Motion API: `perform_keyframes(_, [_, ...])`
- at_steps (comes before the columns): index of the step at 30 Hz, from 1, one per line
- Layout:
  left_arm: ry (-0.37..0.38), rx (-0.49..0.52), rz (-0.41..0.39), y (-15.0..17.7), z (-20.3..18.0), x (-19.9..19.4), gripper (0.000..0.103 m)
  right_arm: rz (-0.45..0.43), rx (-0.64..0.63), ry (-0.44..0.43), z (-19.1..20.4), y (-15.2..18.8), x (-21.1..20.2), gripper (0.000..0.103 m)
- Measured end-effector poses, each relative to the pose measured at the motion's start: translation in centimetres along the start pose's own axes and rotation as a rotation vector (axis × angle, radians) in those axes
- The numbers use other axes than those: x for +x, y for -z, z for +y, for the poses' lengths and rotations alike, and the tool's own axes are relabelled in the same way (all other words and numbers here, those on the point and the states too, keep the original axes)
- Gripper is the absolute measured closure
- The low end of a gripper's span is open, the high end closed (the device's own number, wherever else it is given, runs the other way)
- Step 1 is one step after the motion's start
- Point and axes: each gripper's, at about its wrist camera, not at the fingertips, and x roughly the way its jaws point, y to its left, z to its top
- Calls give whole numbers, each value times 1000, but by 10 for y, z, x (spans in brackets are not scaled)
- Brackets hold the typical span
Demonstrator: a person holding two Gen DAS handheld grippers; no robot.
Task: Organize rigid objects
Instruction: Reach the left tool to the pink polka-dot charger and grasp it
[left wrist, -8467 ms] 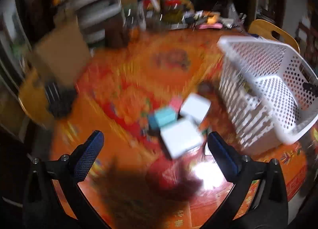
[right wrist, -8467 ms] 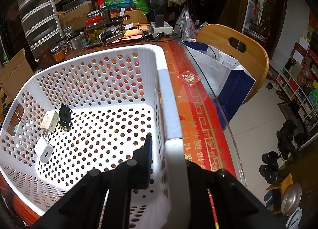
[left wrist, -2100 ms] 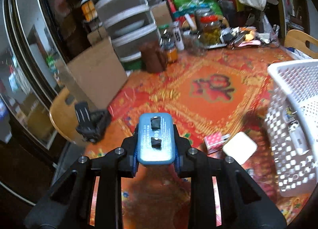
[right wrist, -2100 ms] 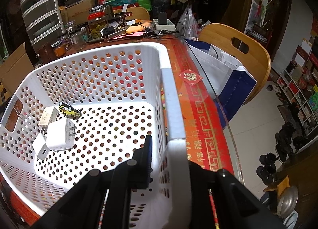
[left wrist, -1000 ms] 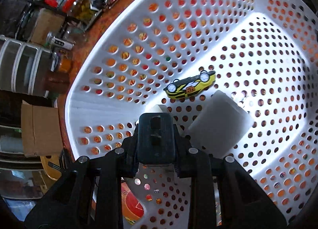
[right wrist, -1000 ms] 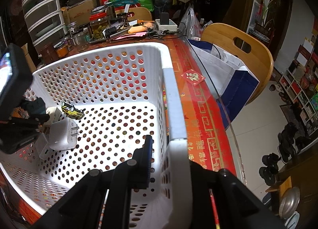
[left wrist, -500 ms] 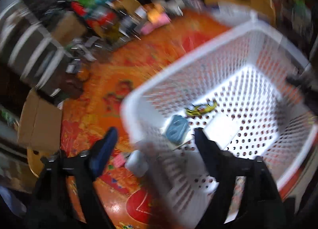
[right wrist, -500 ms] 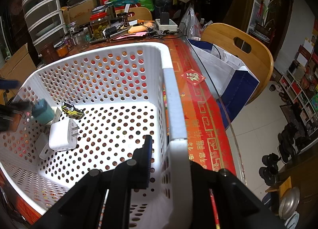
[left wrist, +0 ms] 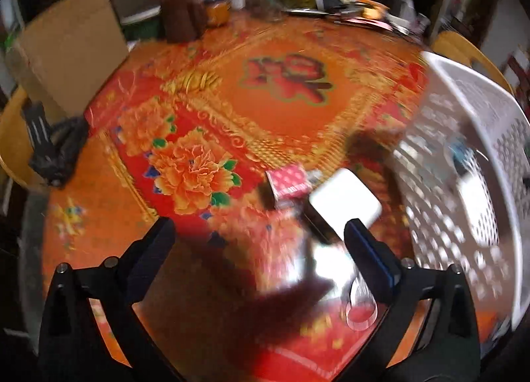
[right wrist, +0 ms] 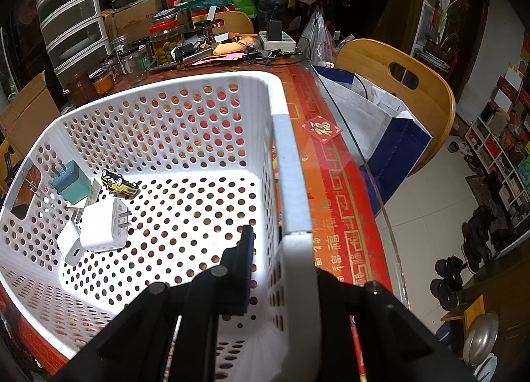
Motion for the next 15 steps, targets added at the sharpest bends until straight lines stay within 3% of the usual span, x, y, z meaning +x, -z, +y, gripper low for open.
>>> perform_keyframes(2, [26,-54,11,-7,5,10,9,2,1,0,0,-1,0,90])
perform_keyframes(9, [8,-79,44,-40,-5,53,22,2,0,1,-1,-1,0,90])
perform_keyframes(15, [16,-86,61,-50,-15,72,22,2,-1,1,-1,-2,0,90])
